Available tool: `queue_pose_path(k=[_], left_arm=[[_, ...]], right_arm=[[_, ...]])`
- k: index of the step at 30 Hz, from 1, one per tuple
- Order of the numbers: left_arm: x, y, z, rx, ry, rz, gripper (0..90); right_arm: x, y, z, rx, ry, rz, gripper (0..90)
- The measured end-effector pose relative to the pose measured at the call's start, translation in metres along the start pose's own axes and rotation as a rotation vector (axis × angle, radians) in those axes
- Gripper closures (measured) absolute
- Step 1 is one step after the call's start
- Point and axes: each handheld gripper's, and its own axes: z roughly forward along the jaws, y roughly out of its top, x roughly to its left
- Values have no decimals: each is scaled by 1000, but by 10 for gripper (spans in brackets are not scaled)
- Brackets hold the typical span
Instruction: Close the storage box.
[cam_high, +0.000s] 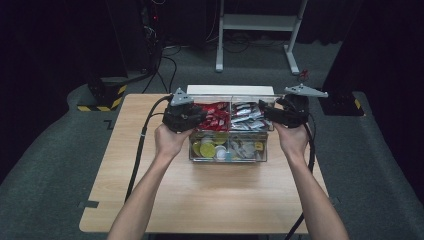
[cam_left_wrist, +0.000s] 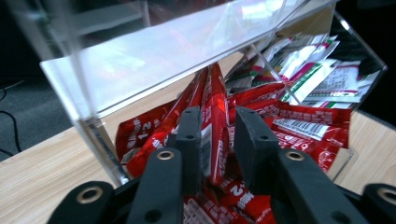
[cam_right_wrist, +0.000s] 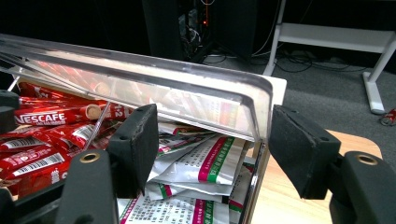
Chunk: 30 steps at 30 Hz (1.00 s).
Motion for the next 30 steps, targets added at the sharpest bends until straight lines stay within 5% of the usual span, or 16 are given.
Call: queue_pose_path(k=[17,30], left_arm=[[1,4,8,36,-16,13,808],[3,4,-3,32,-22,26,857]], right_arm=[[0,0,1,10,-1,3,337],[0,1,1,13,-4,0,338]])
